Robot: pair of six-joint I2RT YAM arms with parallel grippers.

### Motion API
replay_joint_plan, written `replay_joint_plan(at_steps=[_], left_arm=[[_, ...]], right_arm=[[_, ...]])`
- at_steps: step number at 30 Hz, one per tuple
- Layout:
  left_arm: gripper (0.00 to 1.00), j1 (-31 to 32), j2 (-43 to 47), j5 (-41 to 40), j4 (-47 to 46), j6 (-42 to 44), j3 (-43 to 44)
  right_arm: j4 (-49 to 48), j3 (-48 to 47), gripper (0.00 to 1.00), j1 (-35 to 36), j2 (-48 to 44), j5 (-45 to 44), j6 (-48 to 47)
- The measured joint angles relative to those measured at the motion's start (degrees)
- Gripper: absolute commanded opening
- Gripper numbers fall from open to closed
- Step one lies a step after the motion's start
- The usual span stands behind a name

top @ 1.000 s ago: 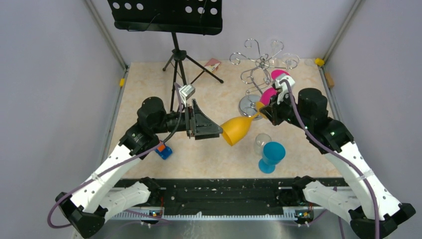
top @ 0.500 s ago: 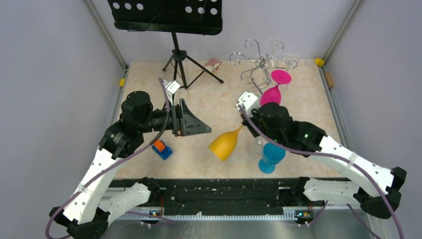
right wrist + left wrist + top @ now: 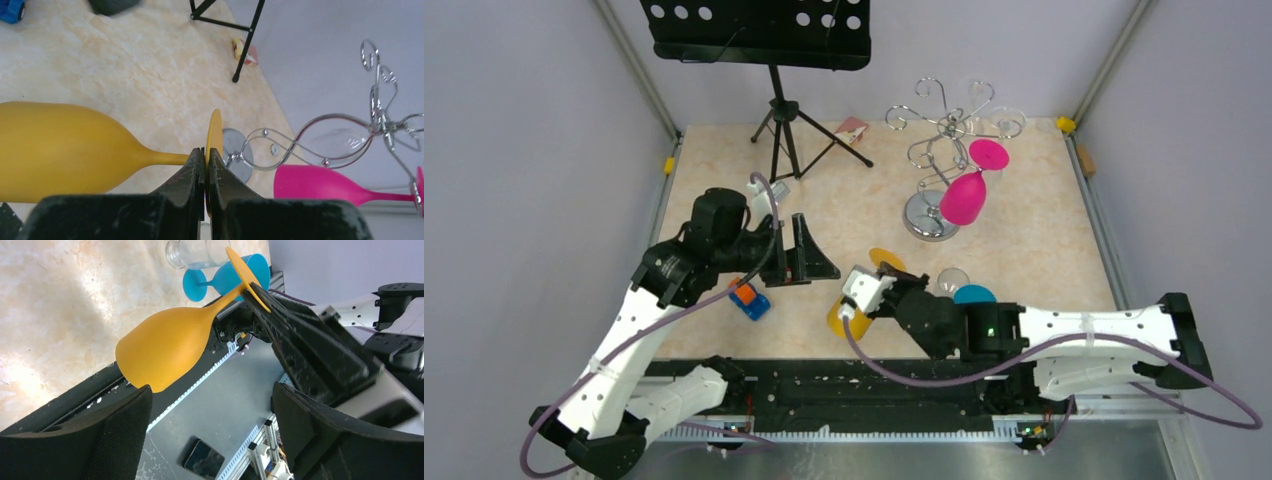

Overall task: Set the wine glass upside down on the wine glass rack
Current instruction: Turn the wine glass upside down at the wine rack.

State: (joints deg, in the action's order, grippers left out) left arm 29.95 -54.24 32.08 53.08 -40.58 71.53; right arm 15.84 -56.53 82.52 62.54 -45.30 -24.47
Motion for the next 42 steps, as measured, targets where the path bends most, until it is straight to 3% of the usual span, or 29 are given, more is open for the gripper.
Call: replay_joint_plan(at_steps=[9, 16, 22, 25, 31, 38, 42], left_arm=[[0.92, -1.5, 0.7, 3.5, -1.6, -1.6, -4.6], [0.89, -2.3, 2.4, 7.6, -5.1, -4.4, -7.9], [0.88, -2.6, 3.1, 11.2, -8.6, -7.3, -9.7], [0.85, -2.6, 3.5, 13.0, -10.4, -8.1, -9.8], [0.80, -2.7, 4.0, 15.9, -12.6, -8.9, -10.3], [0.72, -2.7, 3.9, 15.1, -11.7, -8.6, -11.4], [0.67, -2.7, 3.6, 16.0, -15.7, -11.0, -14.7]], right_arm=[[-29.7, 11.9, 0.00, 11.8, 8.3, -16.7, -28.6], [-48.5, 13.0, 0.00, 15.8, 14.1, -23.8, -44.3], [-82.2, 16.5, 0.00, 18.3, 23.1, -25.7, -70.9], [-92.0, 16.8, 0.00, 18.7, 29.0, -25.7, -82.3], [-99.4, 16.8, 0.00, 19.0, 33.4, -25.3, -91.6], [-102.1, 16.7, 0.00, 19.1, 33.5, -25.3, -94.4], [-102.7, 16.7, 0.00, 19.1, 33.5, -25.3, -94.8]])
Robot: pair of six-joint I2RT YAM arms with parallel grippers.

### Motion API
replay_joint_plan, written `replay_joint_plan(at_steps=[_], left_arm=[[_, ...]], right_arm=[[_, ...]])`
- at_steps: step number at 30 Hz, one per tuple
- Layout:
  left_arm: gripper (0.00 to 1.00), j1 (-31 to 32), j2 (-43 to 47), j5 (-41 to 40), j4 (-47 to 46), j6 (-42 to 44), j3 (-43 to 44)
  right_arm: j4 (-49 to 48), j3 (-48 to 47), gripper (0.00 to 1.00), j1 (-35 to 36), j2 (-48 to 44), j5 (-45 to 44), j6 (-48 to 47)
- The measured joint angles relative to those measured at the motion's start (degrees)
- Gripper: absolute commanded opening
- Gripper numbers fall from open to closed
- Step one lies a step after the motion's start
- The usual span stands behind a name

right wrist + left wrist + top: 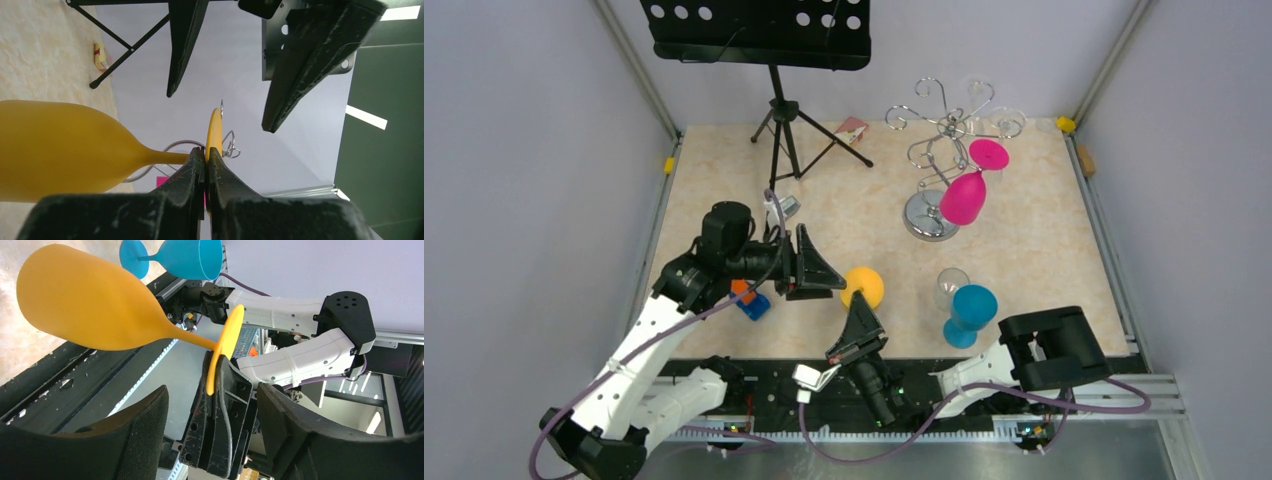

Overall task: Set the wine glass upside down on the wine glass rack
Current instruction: Turn the wine glass upside down at the wine rack.

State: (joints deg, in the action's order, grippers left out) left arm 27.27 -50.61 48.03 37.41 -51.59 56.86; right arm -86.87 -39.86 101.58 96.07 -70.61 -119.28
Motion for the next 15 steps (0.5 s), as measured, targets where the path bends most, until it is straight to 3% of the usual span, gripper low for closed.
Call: replay_joint_plan(at_steps=[10, 15], left_arm=[[0.53, 2.8, -5.0, 2.5, -12.3, -7.4, -3.6], [0.39, 4.8, -6.8, 2.5, -14.7, -8.7, -3.6]], right_arm=[[-0.4, 0.0, 0.00, 0.0, 0.0, 0.0, -0.1], [-0.5, -1.5, 0.00, 0.0, 0.0, 0.0, 0.0]])
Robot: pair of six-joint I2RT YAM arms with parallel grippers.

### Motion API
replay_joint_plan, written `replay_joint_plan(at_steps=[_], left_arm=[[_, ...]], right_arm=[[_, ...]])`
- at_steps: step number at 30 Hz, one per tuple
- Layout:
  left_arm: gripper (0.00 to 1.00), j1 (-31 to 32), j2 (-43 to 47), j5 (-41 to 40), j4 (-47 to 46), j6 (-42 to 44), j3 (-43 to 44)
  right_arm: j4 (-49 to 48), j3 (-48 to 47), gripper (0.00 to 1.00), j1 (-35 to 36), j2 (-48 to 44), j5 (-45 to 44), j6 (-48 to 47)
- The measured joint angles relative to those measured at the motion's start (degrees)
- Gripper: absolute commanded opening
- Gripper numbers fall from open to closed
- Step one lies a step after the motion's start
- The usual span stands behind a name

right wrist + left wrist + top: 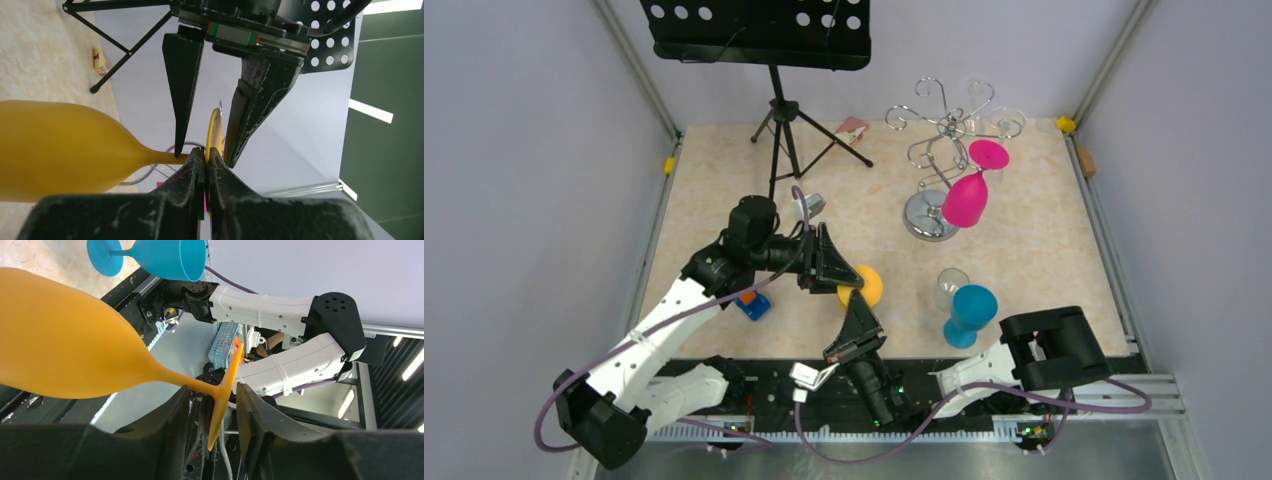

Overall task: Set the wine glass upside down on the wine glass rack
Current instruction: Turn the wine glass upside down at the wine rack.

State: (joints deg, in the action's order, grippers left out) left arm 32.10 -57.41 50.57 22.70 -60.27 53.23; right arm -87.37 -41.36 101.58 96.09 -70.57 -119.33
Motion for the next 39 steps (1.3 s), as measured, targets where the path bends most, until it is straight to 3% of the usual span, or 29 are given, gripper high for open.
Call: replay_joint_plan(at_steps=[14, 24, 25, 26, 30, 34, 39], left_arm=[[0.00, 0.9, -1.0, -0.3, -2.8, 0.1, 0.0], [0.00, 0.9, -0.7, -0.6, -2.5, 2.0, 0.0], [0.00, 0.9, -0.6, -0.7, -2.3, 2.1, 0.0], [0.00, 0.9, -0.4, -1.0, -2.0, 2.3, 0.0], [0.00, 1.0, 0.0, -2.1, -1.3, 2.3, 0.0], [0.00, 1.1, 0.2, -3.0, -1.0, 2.6, 0.0], [0.00, 1.1, 0.5, -5.6, 2.4, 5.4, 0.6]], right_arm=[[-0.9, -0.8, 0.00, 0.0, 0.1, -2.1, 0.4], [-1.3, -0.9, 0.00, 0.0, 0.5, -2.0, 1.4], [-1.3, -1.1, 0.03, 0.0, 0.7, -2.1, 1.5], [-1.4, -1.2, 0.14, 0.0, 0.8, -2.1, 1.5], [-1.3, -1.2, 0.67, 0.0, 0.9, -1.4, 2.2], [-0.6, -1.8, 0.96, 0.0, 1.3, -0.7, 2.6], [-0.5, -2.7, 0.99, 0.0, 1.3, -0.3, 4.4]])
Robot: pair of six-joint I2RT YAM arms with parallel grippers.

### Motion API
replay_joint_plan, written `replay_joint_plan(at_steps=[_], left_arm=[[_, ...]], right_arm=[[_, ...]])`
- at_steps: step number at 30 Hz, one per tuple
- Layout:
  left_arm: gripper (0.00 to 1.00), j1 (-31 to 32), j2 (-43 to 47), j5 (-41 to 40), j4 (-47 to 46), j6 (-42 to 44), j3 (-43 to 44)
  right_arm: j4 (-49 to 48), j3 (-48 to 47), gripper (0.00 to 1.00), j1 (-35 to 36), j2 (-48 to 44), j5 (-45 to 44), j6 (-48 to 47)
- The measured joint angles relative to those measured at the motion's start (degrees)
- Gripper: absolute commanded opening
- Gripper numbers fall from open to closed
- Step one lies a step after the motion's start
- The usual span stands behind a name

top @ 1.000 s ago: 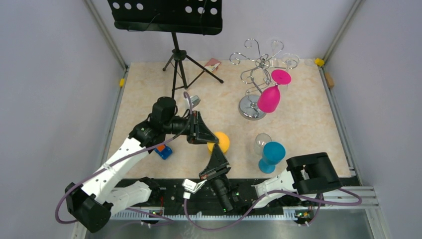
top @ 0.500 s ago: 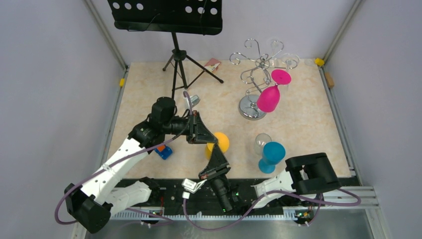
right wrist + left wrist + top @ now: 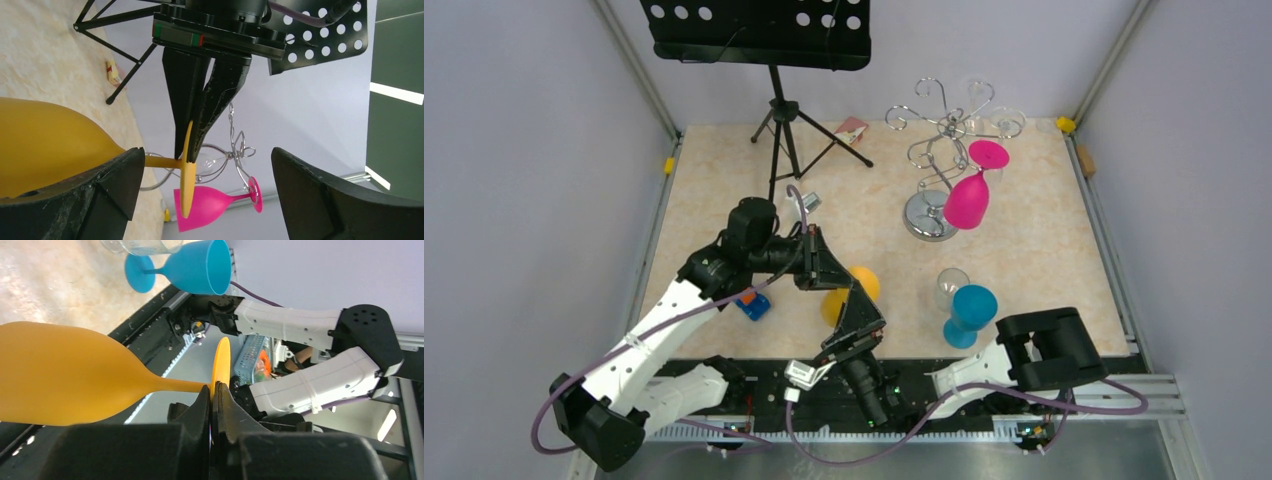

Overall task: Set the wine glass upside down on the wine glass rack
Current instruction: Turn the wine glass upside down at the wine rack.

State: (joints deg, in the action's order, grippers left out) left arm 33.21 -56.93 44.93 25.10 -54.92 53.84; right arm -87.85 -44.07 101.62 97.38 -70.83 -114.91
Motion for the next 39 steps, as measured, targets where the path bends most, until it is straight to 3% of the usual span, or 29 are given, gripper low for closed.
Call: replay_joint_plan(at_steps=[7, 10, 23, 33, 39], left_arm=[[0.00, 0.0, 0.6, -5.3, 6.5, 5.6, 2.8], [0.00, 0.0, 0.7, -7.3, 9.2, 7.8, 3.6], [0.00, -0.2, 1.6, -11.5, 15.3, 12.7, 3.7], [0.00, -0.2, 2.1, -13.1, 18.2, 14.6, 3.7], [0.00, -0.2, 2.1, -13.3, 18.7, 14.6, 3.7]], right_arm=[[0.2, -2.5, 0.99, 0.0, 0.0, -1.3, 5.3], [5.6, -3.0, 0.99, 0.0, -1.5, -1.6, 11.8], [62.8, -14.6, 0.99, -0.2, -16.7, 6.7, 60.3], [97.6, -24.9, 0.97, -7.5, -20.6, 16.8, 94.7], [111.0, -29.8, 0.97, -14.3, -24.8, 23.1, 114.4]])
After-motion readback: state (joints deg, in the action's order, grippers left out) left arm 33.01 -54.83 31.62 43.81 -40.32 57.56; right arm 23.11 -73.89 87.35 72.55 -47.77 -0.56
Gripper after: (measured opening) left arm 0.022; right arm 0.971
